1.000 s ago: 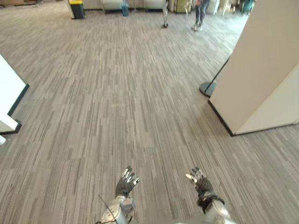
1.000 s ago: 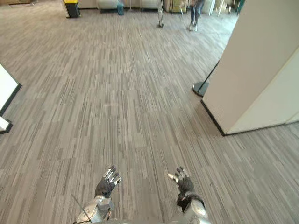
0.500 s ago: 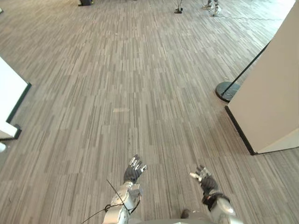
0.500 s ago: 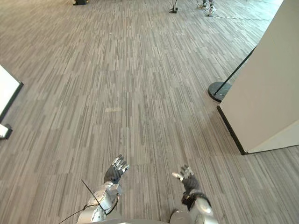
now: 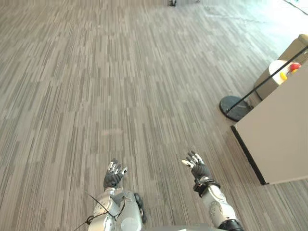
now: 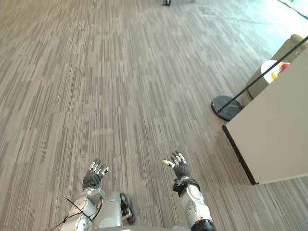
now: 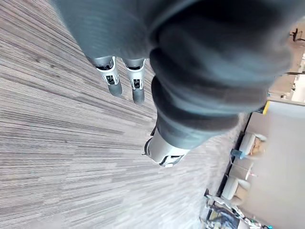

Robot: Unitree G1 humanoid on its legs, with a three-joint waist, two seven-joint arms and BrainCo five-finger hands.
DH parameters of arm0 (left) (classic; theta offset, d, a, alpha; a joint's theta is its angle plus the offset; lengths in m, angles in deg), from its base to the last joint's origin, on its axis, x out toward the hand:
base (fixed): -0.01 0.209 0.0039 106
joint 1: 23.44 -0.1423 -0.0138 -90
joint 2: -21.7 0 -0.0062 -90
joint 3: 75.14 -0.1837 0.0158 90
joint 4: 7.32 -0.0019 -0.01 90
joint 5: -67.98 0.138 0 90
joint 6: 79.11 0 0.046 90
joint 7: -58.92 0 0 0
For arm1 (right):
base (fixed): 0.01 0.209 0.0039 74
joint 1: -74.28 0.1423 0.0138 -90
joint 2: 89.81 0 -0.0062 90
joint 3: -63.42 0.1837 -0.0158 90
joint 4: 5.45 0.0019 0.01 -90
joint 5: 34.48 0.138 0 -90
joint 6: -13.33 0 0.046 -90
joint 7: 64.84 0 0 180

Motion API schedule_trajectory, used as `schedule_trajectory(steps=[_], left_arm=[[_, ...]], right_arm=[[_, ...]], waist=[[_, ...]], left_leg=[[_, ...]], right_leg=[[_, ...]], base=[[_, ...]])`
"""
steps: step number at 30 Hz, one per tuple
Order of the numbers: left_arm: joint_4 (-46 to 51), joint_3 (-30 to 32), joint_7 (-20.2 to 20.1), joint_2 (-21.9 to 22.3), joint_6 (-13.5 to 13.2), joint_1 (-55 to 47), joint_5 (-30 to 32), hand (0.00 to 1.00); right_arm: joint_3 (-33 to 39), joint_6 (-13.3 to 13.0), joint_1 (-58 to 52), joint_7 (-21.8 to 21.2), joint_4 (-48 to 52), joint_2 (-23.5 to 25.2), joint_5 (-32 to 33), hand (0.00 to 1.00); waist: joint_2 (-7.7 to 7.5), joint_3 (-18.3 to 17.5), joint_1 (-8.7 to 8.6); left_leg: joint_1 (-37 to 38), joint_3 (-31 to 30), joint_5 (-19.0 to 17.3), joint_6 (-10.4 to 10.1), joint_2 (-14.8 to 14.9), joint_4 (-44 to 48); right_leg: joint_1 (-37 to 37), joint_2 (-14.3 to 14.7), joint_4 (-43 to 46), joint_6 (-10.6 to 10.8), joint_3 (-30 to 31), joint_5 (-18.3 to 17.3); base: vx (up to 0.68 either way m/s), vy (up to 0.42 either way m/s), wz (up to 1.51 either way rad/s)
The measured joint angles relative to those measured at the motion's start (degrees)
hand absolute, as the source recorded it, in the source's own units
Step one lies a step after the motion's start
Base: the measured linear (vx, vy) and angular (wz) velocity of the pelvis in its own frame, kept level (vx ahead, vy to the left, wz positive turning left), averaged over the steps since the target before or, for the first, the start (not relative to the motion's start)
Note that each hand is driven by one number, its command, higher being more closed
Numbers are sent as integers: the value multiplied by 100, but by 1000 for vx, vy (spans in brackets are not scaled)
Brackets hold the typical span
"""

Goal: Organize washtable

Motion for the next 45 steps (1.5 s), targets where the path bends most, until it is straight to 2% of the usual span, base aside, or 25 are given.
schedule_trajectory(steps=[2,4,5,8,9,10,11,12,13,15,18,22,25,26,27,28,29,32,33,35,37,39,40,42,45], left_arm=[[7,-101,2,-49,-35,14,-2,0],[-13,-324,0,-94,-35,120,-2,0],[-80,-564,-9,-108,-33,267,-2,0],[-382,-800,-118,-30,-36,655,1,0],[-454,-829,-109,-10,-39,689,1,0],[-548,-907,-116,-9,-39,665,3,0],[-636,-1004,-125,90,-41,597,6,0],[-651,-1035,-127,140,-43,540,8,0],[-715,-1092,-130,218,-57,547,11,0],[-972,-1120,-120,405,-51,571,-8,0],[-1037,-1203,-128,445,-31,553,-8,0],[-1011,-1081,-122,408,-28,566,-8,0],[-935,-1029,-126,411,-22,509,-7,0],[-837,-1024,-125,451,-28,494,-9,0],[-816,-887,-104,356,-34,510,-8,0],[-766,-813,-91,287,-42,493,-9,0],[-651,-697,-92,202,-60,469,-11,0],[-493,-569,-94,235,-60,257,-57,0],[-492,-545,-95,241,-57,224,-57,0],[-490,-532,-95,106,-56,241,-57,0],[-473,-578,-95,-35,-56,214,-50,0],[-315,-687,-108,-129,-67,176,-49,0],[-253,-779,-138,-156,-70,166,-49,0],[-430,-898,-204,-144,-44,219,101,0],[-450,-1000,-251,161,-21,109,117,0]], right_arm=[[-126,-7,-136,-90,55,-10,1,0],[-123,-27,-342,-117,207,-26,0,0],[-11,-32,-496,-106,257,-39,1,0],[181,-27,-663,-63,248,-95,9,0],[180,-27,-667,-62,248,-118,9,0],[183,-29,-698,-62,247,-194,-2,0],[188,-26,-735,-64,247,-364,-25,0],[197,-28,-739,-64,248,-432,-35,0],[284,-30,-644,-64,237,-481,-71,0],[402,-32,-480,60,231,-540,-62,0],[397,-98,-383,198,246,-520,181,0],[294,-172,-182,262,322,-441,249,0],[131,-224,-159,253,444,-424,202,0],[106,-266,-182,243,545,-492,141,0],[4,-241,-151,248,476,-358,35,0],[-114,-247,-185,218,529,-312,-12,0],[-265,-256,-134,132,562,-256,-78,0],[-375,-258,58,-4,468,-209,-248,0],[-373,-253,91,-3,425,-195,-277,0],[-362,-251,90,0,343,-131,-335,0],[-377,-228,23,-2,271,-42,-292,0],[-435,-233,-27,-38,265,-19,-203,0],[-429,-242,-61,-101,226,-43,-148,0],[-482,-234,-237,-127,227,-94,-202,0],[-599,-216,-281,-143,273,-438,-211,0]], waist=[[-27,-6,-137],[-80,-9,-326],[-66,3,-440],[-62,7,-447],[-78,1,-444],[-65,-28,-483],[124,-217,-569],[266,-315,-584],[457,-325,-617],[827,-237,-517],[859,-175,-432],[743,-150,-301],[632,-97,-299],[755,-138,-286],[451,-133,-261],[372,-153,-284],[143,-206,-246],[191,-206,-222],[220,-210,-205],[203,-192,-258],[247,-144,-286],[157,-205,-296],[116,-235,-294],[-12,-361,-317],[412,-488,-293]], left_leg=[[631,59,74,-111,-254,-765],[990,-27,111,-176,-445,-1204],[1138,-132,65,-252,-479,-1318],[1590,-256,-209,-623,-460,-1435],[1740,-265,-293,-717,-472,-1455],[2075,-317,-482,-900,-448,-1506],[2306,-414,-576,-1011,-286,-1582],[2320,-440,-543,-1022,-187,-1496],[1948,-574,-408,-1048,217,-490],[972,-773,535,-1171,1242,2269],[357,-958,437,-1045,1473,3911],[-591,-823,263,-776,1488,3081],[-684,-879,414,-942,930,328],[-506,-1064,1232,-1022,677,-824],[-362,-879,1156,-836,396,-880],[-393,-873,1097,-765,276,-899],[-449,-860,826,-746,194,-616],[-424,-569,-19,-492,301,369],[-344,-462,-84,-437,319,386],[195,-153,-164,-382,165,-40],[784,40,-122,-443,49,-521],[1101,155,-36,-562,-37,-925],[1128,157,25,-649,-51,-1077],[1122,15,105,-829,-181,-1237],[1265,35,411,-1102,59,-1625]], right_leg=[[-574,176,28,-88,-283,-326],[-1056,426,-771,-102,-451,-587],[-1238,571,-1782,-78,-605,-615],[-1295,770,-4865,-196,-1263,277],[-1318,749,-5056,-170,-1366,335],[-1313,731,-4956,-323,-1361,585],[-1338,869,-4545,-478,-1289,927],[-1411,963,-4362,-477,-1225,927],[-1386,1081,-4151,-592,-1190,860],[-761,1654,-4474,-739,-1161,646],[202,1969,-5016,-725,-907,476],[932,1934,-5504,-494,-385,386],[1276,1541,-5688,22,-155,216],[1313,1454,-5696,358,-89,91],[1433,1208,-5746,524,-10,53],[1389,1143,-5709,529,-66,53],[1381,1107,-5670,536,-134,48],[1238,799,-4933,752,-29,-168],[1026,699,-4495,694,-50,-197],[-44,169,-2161,368,-82,-242],[-360,-1,-1442,262,-444,-374],[-616,-55,-1746,122,-1024,-539],[-746,84,-2552,104,-1314,-507],[-718,409,-4002,-14,-1437,367],[-335,1031,-5130,-107,-1453,745]], base=[[395,29,-8],[408,-40,36],[432,-115,63],[447,-135,36],[497,-205,18],[584,-255,25],[627,-255,25],[669,-241,20],[750,-297,-7],[700,-245,-45],[489,-28,-57],[540,110,-68],[440,322,-42],[379,367,-27],[375,319,-16],[391,200,-8],[305,97,-4],[352,205,-44],[331,324,-78],[246,202,-49],[280,31,-23],[258,-79,-15],[200,-120,3],[270,-165,19],[290,-135,-27]])
